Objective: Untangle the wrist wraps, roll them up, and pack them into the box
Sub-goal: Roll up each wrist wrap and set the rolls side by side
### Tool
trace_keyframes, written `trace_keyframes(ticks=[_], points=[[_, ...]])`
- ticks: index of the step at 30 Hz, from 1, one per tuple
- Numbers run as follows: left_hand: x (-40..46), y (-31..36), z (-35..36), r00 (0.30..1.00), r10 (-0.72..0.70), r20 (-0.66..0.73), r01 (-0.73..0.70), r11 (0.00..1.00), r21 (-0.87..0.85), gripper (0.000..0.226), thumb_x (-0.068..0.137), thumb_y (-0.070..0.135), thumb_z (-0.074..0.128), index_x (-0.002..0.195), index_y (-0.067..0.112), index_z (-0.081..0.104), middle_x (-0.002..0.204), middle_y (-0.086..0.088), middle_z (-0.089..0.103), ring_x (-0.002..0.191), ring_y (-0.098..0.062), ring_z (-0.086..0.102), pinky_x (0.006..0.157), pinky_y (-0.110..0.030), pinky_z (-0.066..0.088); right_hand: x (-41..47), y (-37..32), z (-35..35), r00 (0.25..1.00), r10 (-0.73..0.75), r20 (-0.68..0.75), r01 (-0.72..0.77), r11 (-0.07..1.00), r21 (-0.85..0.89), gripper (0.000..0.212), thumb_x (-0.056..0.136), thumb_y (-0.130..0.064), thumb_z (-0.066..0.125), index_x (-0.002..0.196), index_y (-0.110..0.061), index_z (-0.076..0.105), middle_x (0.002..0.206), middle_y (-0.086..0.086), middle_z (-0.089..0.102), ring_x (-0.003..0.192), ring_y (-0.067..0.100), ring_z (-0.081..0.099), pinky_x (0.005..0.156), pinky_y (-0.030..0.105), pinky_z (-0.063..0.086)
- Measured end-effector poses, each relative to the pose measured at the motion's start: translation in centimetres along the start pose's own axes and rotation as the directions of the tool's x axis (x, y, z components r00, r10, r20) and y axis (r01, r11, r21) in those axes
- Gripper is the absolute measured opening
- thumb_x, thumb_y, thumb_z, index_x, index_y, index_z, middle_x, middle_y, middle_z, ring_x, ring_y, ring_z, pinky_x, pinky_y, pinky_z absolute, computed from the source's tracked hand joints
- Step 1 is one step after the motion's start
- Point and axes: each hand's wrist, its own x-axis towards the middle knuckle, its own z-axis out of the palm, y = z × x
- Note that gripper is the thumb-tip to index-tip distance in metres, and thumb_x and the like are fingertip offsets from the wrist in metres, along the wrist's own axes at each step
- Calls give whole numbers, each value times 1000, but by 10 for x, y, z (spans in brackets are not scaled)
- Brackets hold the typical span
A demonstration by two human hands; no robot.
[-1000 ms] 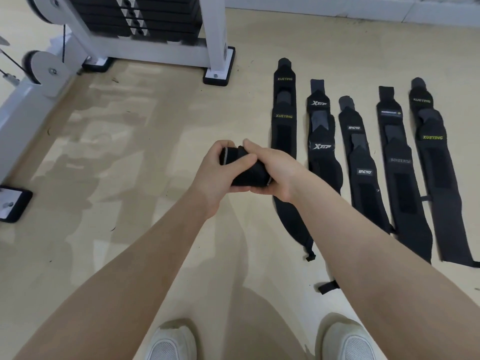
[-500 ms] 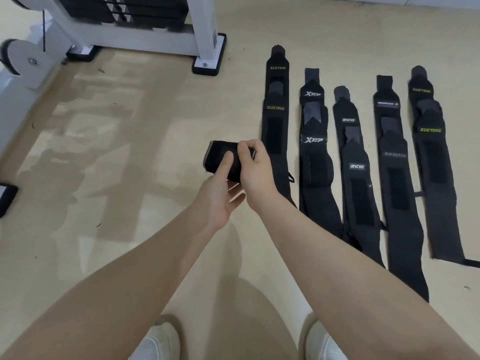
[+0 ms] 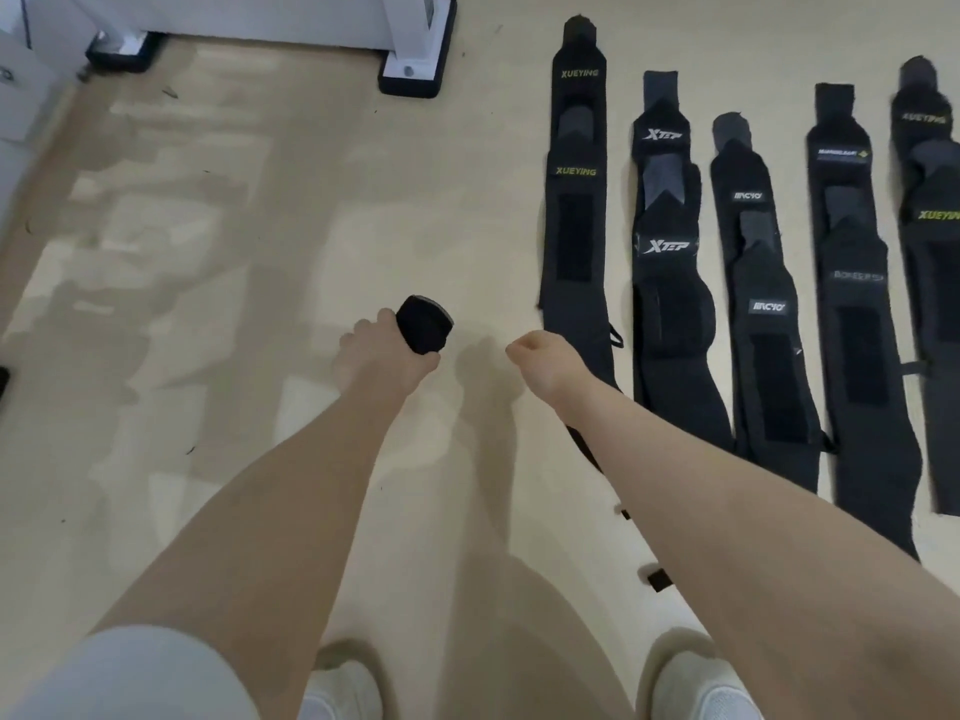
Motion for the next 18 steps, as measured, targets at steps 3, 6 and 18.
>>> trace_keyframes(ticks=[3,6,18], points=[[18,1,9,997,54,-50,-52,997,55,53,84,41,62,117,8,39,109,-13,56,104,-32,52,67,-35,35,10,4,4,1000,2,-16,-3,997,-77,33,94,-15,42,100,14,57,82,14,47,78,21,39,69,33,34],[37,-12,25,998,18,-53,-16,999,40,54,90,40,55,125,4,34,114,-17,56,108,-33,50,70,-36,35,15,15,2,999,-16,-33,10,986,-169,33,95,-18,42,92,11,58,86,24,55,78,20,40,71,39,42],[16,1,40,916,394,-70,-385,916,114,77,89,22,51,150,9,7,158,-13,-2,145,-31,1,117,-41,7,21,67,-40,959,147,-241,-148,989,14,55,101,-25,39,151,-21,17,157,3,14,142,28,21,113,42,24]])
